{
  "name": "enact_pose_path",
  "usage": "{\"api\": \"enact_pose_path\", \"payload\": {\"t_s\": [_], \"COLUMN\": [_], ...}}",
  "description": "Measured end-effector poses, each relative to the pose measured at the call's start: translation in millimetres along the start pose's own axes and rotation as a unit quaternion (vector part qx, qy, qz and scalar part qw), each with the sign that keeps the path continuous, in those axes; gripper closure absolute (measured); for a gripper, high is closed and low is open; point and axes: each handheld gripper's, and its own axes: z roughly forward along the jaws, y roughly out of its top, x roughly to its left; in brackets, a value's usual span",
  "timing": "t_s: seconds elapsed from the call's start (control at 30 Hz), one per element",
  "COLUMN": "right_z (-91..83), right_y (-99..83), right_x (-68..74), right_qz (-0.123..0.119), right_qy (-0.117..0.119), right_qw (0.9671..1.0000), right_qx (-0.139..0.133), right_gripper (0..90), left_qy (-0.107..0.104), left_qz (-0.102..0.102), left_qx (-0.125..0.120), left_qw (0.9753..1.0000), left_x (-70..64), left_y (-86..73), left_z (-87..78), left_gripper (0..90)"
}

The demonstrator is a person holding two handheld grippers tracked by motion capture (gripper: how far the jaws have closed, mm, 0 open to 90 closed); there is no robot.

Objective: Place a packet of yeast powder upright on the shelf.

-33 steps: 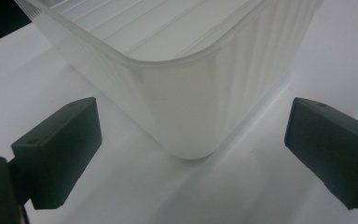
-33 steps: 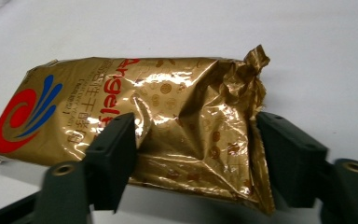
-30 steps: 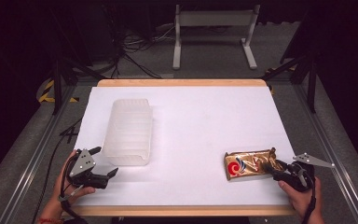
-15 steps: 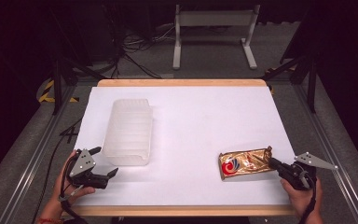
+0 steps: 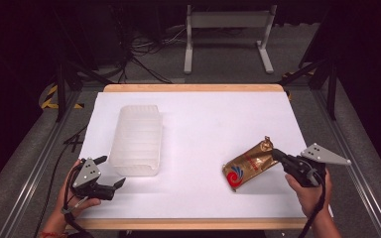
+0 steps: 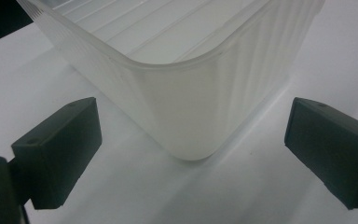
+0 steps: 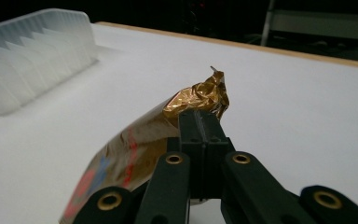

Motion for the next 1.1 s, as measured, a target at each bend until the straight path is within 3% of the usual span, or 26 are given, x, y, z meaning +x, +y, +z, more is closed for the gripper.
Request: {"api": "enact_pose_path", "payload": {"t_s": [0.2,0.4,0.83,1.1], "right_z": [19.2,22.2,24.4,30.8], "right_y": [25.7,40.1,57.0,75.3], "right_x": [18.9,29.1,31.7,37.5], "right_qz": [-0.036,-0.052,-0.083,-0.122], "right_qy": [0.028,0.039,0.056,0.081], "right_qw": [0.9989,0.9979,0.9949,0.9891], "right_qx": [-0.002,-0.007,-0.015,-0.017], "right_gripper": [89.9,89.9,89.9,89.9], "left_qy": [0.002,0.003,0.001,0.0], "left_qz": [-0.001,-0.005,-0.006,-0.006], "left_qx": [-0.002,-0.006,-0.005,-0.003], "left_qw": [1.0,1.0,1.0,1.0], "left_x": [1.5,1.1,1.1,1.0], "left_y": [-0.9,-1.3,-1.0,-1.0], "left_z": [-1.6,-3.2,-2.4,-2.0], "left_gripper": [4.8,4.8,4.8,4.8]}}
